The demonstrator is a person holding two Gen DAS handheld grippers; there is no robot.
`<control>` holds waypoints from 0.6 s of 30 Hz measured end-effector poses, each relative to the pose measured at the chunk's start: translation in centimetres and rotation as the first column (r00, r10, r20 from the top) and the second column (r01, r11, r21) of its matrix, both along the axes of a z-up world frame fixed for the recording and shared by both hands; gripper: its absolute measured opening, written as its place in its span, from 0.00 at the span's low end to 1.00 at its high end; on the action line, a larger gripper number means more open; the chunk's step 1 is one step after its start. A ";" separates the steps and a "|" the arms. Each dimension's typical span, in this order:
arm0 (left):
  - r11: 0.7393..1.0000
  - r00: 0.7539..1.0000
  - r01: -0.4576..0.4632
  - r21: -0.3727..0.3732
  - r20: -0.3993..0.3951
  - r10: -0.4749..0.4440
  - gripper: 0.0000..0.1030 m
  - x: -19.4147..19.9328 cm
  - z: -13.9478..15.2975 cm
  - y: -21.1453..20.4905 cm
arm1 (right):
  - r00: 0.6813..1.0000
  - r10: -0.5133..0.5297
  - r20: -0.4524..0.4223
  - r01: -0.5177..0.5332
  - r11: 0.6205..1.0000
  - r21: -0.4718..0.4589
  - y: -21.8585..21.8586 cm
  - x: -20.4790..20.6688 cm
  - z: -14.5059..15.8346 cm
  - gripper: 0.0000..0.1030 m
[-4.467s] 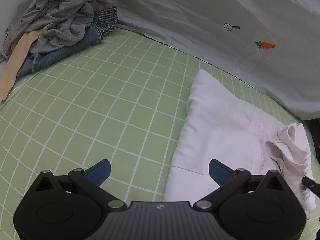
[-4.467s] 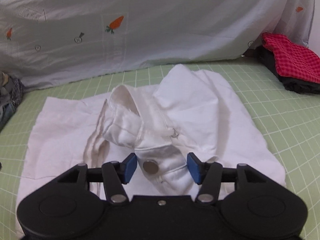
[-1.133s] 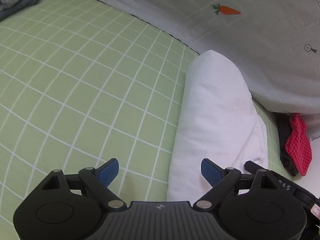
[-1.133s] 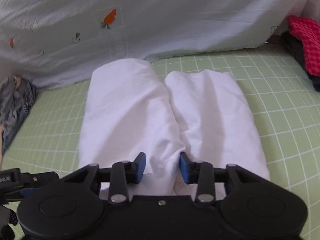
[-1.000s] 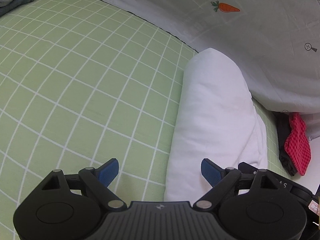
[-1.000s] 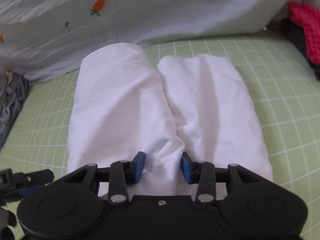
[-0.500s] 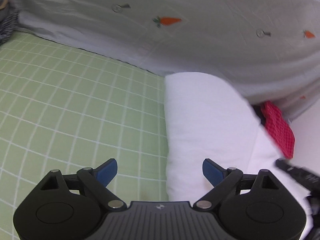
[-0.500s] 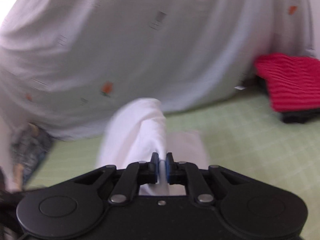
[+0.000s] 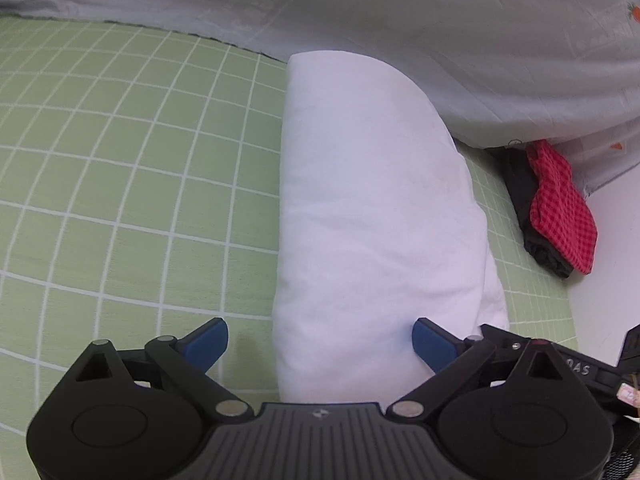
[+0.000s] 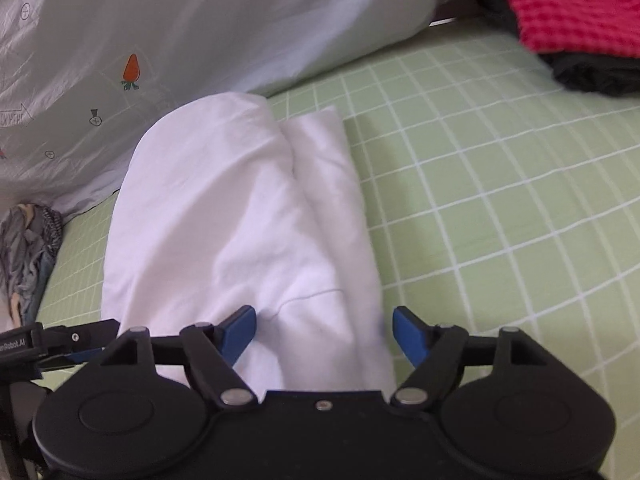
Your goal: Fold clothes
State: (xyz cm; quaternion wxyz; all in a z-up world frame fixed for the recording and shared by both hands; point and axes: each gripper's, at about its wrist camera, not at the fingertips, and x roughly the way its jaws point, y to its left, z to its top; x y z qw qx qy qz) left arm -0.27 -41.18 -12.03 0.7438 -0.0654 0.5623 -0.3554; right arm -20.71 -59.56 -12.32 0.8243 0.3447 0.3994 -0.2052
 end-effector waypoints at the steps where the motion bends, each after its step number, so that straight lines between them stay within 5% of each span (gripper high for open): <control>1: 1.000 1.000 -0.005 -0.014 -0.017 0.005 0.97 0.2 -0.2 -0.1 | 1.000 0.008 -0.004 -0.008 1.000 0.003 -0.3 0.5 -0.3 0.80; 6: 0.994 0.989 -0.029 -0.110 -0.146 0.013 0.95 0.5 -1.6 -1.1 | 1.000 0.022 0.021 -0.023 0.999 0.034 -0.8 1.9 -0.5 0.77; 7: 0.993 0.990 -0.021 -0.117 -0.139 0.005 0.92 0.3 -1.4 -1.3 | 0.999 0.030 0.029 -0.031 0.999 0.037 -0.6 2.1 -0.3 0.67; 8: 0.992 0.991 -0.014 -0.124 -0.132 -0.003 0.79 0.1 -1.1 -1.5 | 0.999 0.037 0.038 -0.038 0.998 0.040 -0.5 2.2 -0.2 0.59; 9: 0.991 0.992 -0.006 -0.130 -0.124 -0.011 0.66 -0.2 -0.8 -1.8 | 0.998 0.057 0.038 -0.058 0.998 0.011 0.0 2.3 0.3 0.31; 10: 0.991 0.995 0.010 -0.131 -0.100 -0.023 0.61 -0.5 -0.2 -1.9 | 0.996 0.082 0.034 -0.081 0.996 -0.027 0.6 2.3 0.8 0.14; 12: 0.990 0.998 0.052 -0.128 -0.026 -0.056 0.48 -1.4 1.6 -2.1 | 0.993 0.103 0.056 -0.098 0.992 -0.081 1.8 1.9 2.3 0.12; 18: 0.974 0.994 0.102 -0.204 0.056 -0.092 0.46 -4.5 6.2 -0.5 | 0.986 0.045 0.163 -0.027 0.994 -0.110 4.7 -1.0 7.3 0.11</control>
